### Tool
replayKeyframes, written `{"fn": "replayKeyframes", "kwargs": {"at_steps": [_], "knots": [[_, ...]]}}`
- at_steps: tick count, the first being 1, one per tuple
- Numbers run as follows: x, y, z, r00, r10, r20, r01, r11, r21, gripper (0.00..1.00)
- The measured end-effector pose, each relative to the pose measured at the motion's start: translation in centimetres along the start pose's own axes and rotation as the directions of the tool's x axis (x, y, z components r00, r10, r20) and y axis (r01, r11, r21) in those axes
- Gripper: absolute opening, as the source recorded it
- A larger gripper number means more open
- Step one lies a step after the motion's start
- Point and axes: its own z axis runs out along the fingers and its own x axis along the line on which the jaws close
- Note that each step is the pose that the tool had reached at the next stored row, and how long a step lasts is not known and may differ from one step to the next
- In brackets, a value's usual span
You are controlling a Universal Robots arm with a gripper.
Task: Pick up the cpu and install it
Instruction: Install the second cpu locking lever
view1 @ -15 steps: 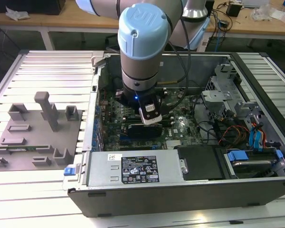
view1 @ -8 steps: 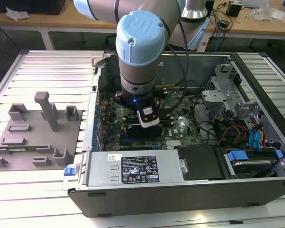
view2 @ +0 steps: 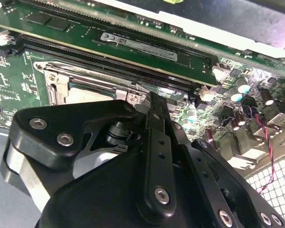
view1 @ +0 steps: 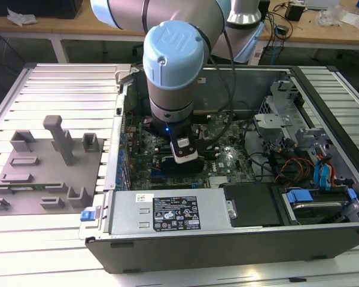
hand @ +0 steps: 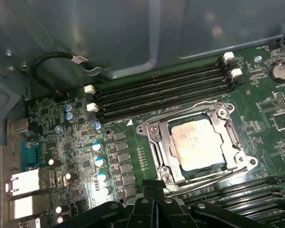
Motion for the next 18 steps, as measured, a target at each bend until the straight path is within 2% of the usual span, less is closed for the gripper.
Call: {"fn": "replayKeyframes", "kwargs": {"at_steps": [2, 6, 8, 9, 11, 14, 15, 16, 18], "knots": [[-0.01, -0.09, 0.22, 1.0, 0.009, 0.0019, -0.009, 1.0, -0.0029, 0.11], [-0.02, -0.16, 0.48, 0.9998, 0.02, 0.0027, -0.02, 0.9997, -0.0169, 0.11], [-0.02, -0.19, 0.56, 0.9997, 0.026, 0.0008, -0.026, 0.9992, -0.0302, 0.11], [-0.02, -0.2, 0.57, 0.9996, 0.028, 0.0003, -0.028, 0.999, -0.0339, 0.11], [-0.03, -0.19, 0.61, 0.9995, 0.031, 0.0007, -0.031, 0.9988, -0.0375, 0.11], [-0.02, -0.19, 0.53, 0.9995, 0.033, 0.0011, -0.033, 0.9988, -0.0369, 0.11], [0.01, -0.04, 0.1, 0.9994, 0.033, 0.0012, -0.033, 0.9988, -0.0369, 0.11], [0.04, 0.22, -0.64, 0.9994, 0.033, 0.0014, -0.033, 0.9988, -0.0371, 0.11], [0.08, 0.5, -1.44, 0.9994, 0.033, 0.0015, -0.033, 0.9988, -0.037, 0.11]]}}
